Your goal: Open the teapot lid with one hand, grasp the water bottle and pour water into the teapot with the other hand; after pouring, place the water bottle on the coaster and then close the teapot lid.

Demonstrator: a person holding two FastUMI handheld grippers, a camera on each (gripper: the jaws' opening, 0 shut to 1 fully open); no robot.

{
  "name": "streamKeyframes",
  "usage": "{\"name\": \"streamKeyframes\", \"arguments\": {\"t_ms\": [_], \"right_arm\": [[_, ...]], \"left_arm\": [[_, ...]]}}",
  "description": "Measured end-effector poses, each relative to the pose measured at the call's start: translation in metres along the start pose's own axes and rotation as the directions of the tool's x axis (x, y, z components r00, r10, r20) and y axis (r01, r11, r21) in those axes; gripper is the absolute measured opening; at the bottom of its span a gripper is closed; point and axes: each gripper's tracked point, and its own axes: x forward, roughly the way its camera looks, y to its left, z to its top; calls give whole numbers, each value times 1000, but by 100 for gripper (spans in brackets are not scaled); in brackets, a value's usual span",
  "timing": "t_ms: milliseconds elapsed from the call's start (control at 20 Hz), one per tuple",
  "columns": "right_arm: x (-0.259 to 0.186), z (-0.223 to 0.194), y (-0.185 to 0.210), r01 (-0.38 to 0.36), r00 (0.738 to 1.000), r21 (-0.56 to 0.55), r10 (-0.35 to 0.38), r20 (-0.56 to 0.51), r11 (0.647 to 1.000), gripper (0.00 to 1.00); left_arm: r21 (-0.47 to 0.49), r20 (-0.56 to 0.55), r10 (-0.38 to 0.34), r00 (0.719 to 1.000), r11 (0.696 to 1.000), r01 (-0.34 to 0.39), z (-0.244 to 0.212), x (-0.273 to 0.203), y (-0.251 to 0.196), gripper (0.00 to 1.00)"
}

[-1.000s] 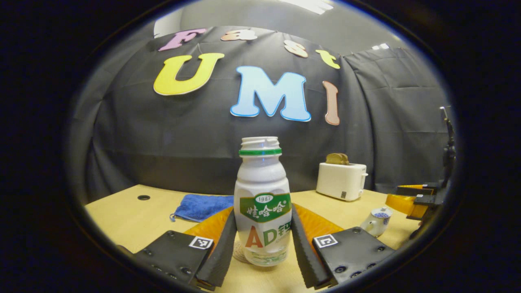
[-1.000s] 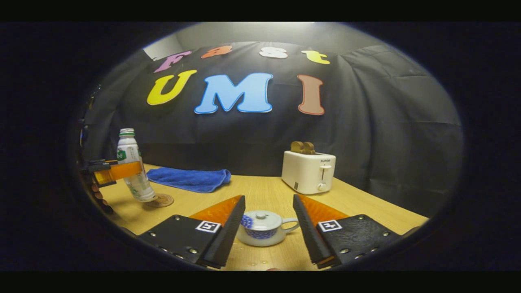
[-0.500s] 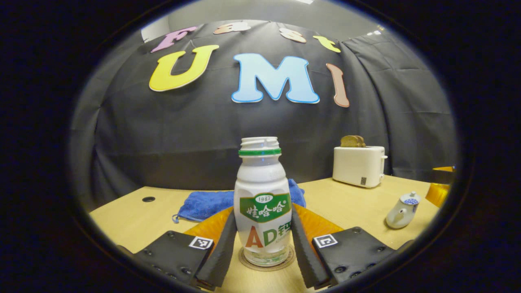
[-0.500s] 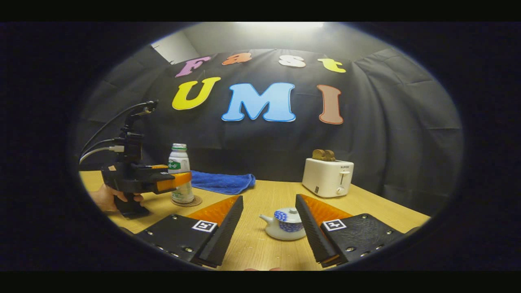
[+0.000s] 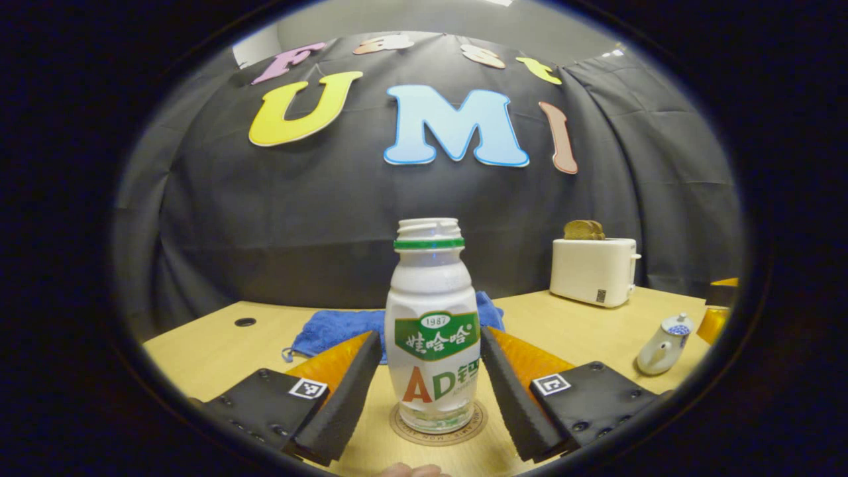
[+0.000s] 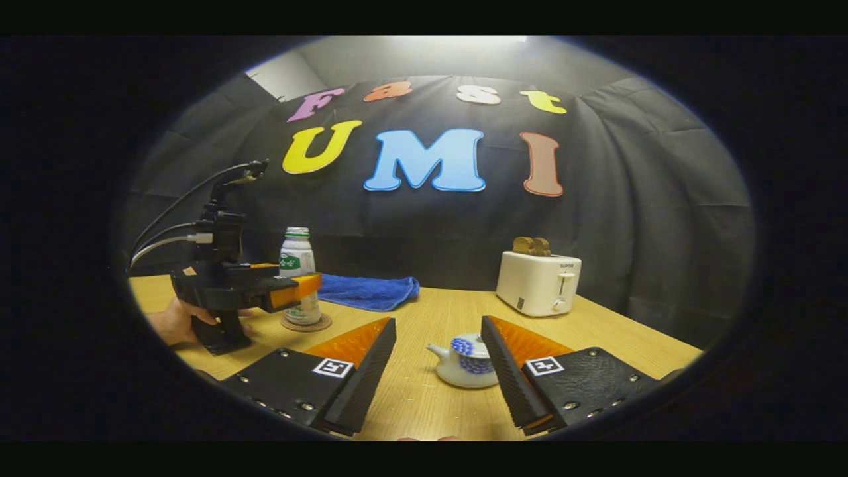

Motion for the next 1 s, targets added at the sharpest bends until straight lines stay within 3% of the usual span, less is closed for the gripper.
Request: {"name": "streamKeyframes", "arguments": {"t_ms": [50,200,400,600,850,900,950,1000], "right_arm": [[0,-1,1,-2,1000,-4,2,0,1000,80],[0,-3,3,-6,1000,-15,6,-2,1000,80],[-10,3,10,-7,1000,-39,8,25,999,80],[-28,6,21,-34,999,-24,34,35,999,80],[-43,-8,25,-29,999,7,29,-24,1000,79],[-43,-9,28,-25,999,8,25,-30,1000,79],[-42,-14,30,-18,999,10,19,-43,1000,79],[-41,-17,33,-13,998,16,14,-54,1000,80]], "left_arm": [[-11,27,10,1000,1000,-9,9,-4,3,100],[-54,41,24,999,998,-22,12,-19,7,97],[2,33,41,999,999,-41,11,-40,8,98],[-8,37,34,999,999,-33,15,-58,-2,100],[-68,5,13,1000,998,-12,7,-122,-19,98],[-87,1,15,1000,996,-15,4,-138,-25,92],[-94,-8,7,1000,996,-8,-2,-152,-34,100],[-87,-13,11,1000,996,-12,-7,-162,-44,99]]}}
